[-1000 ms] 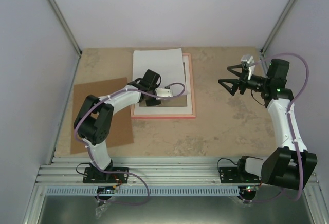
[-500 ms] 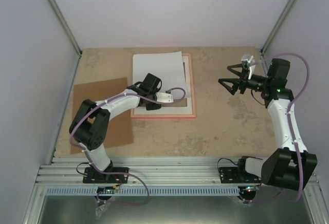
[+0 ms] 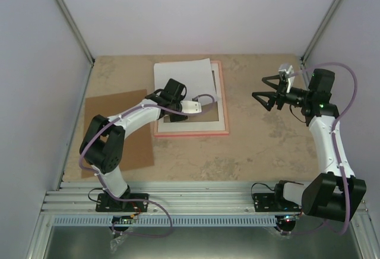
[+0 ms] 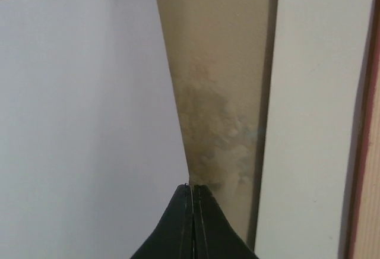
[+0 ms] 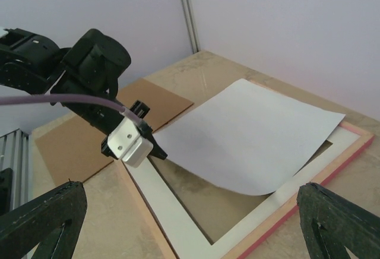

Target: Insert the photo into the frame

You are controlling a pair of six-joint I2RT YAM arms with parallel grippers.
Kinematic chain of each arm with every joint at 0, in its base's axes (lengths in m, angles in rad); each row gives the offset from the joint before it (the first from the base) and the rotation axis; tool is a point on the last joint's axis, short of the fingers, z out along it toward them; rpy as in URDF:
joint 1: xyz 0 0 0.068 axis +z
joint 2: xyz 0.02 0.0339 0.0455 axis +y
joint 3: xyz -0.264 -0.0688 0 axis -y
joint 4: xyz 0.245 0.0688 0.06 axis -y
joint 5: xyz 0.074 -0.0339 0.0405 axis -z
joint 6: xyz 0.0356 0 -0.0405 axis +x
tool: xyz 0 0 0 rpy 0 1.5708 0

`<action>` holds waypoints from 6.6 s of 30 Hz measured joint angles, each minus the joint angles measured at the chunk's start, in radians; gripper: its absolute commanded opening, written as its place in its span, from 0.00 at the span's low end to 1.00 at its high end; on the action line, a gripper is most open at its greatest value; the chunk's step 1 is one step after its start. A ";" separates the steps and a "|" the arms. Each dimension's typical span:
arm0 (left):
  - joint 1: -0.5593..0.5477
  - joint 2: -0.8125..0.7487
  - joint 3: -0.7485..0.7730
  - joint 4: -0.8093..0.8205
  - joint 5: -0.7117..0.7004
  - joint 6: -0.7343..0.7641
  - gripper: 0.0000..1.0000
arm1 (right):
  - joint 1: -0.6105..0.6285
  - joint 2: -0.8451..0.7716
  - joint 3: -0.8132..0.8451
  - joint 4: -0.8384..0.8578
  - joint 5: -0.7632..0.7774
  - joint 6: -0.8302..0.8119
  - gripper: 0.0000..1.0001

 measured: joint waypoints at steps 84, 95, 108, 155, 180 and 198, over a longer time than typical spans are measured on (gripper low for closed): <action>-0.070 -0.002 0.059 -0.140 -0.070 -0.047 0.87 | -0.005 -0.015 -0.026 0.034 0.005 0.019 0.97; 0.161 -0.067 0.163 -0.116 0.148 -0.385 1.00 | 0.056 0.137 -0.012 0.087 0.188 0.085 0.86; 0.401 0.116 0.206 -0.033 0.195 -0.895 0.76 | 0.261 0.630 0.274 0.090 0.396 0.233 0.58; 0.240 0.229 0.017 0.142 0.358 -1.078 0.55 | 0.040 0.726 -0.019 0.013 0.331 0.275 0.42; 1.026 -0.243 -0.121 -0.322 0.214 -0.662 0.99 | 0.666 0.660 0.425 0.049 0.372 0.356 0.83; 1.262 -0.083 -0.196 -0.292 0.085 -0.552 0.93 | 1.064 1.056 0.718 0.059 0.671 0.716 0.92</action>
